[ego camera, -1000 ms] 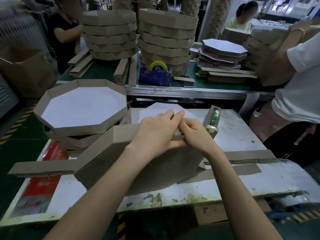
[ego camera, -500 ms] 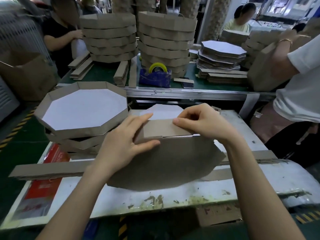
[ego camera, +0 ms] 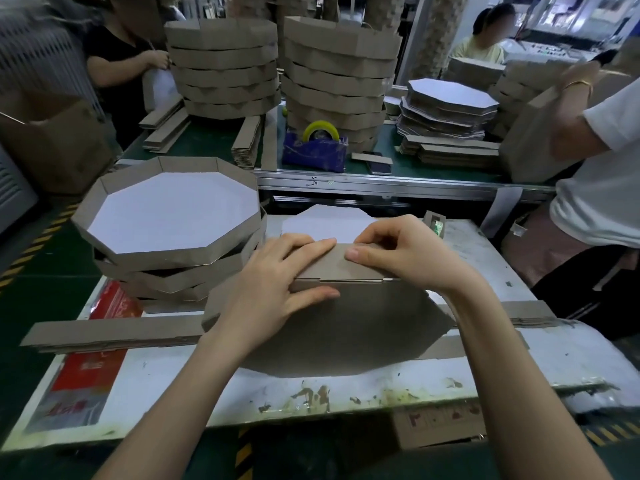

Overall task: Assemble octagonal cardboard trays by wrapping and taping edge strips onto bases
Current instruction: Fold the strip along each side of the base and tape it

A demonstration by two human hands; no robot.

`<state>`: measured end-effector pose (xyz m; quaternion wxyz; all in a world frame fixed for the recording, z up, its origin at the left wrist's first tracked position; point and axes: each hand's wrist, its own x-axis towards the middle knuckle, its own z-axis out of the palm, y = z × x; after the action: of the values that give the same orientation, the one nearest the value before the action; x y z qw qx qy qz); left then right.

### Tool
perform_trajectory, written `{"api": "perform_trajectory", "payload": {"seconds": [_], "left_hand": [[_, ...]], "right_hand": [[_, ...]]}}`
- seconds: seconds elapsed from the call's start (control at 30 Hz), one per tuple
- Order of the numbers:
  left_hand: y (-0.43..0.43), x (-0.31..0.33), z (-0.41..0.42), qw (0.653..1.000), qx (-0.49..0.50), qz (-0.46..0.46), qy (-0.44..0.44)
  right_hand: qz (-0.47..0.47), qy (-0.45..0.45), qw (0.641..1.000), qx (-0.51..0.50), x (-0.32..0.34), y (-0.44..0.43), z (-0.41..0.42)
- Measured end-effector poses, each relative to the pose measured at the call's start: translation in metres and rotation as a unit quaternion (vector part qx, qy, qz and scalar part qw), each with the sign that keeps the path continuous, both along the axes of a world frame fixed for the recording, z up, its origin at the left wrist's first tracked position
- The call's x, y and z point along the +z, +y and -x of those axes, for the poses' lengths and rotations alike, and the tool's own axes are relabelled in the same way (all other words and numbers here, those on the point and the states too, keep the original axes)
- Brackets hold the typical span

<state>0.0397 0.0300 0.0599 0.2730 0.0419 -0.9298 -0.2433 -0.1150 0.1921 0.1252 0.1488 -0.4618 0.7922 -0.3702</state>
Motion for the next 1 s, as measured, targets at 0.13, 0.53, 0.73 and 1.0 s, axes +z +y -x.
{"api": "perform_trajectory", "payload": {"seconds": [0.13,0.53,0.73,1.0], "left_hand": [[0.002,0.001,0.005,1.000,-0.009,0.005,-0.001],[0.004,0.013,0.008,0.998,0.002,0.039,-0.042],[0.012,0.024,0.020,0.996,0.014,0.082,-0.044],[0.024,0.035,0.040,0.992,0.006,0.103,-0.069]], "right_hand": [[-0.010,-0.009,1.000,-0.008,-0.002,0.004,0.004],[-0.013,-0.038,0.999,-0.008,-0.006,-0.001,0.010],[-0.018,-0.054,0.998,0.002,-0.007,0.000,0.017],[0.134,-0.210,0.958,-0.144,-0.029,0.007,0.088]]}}
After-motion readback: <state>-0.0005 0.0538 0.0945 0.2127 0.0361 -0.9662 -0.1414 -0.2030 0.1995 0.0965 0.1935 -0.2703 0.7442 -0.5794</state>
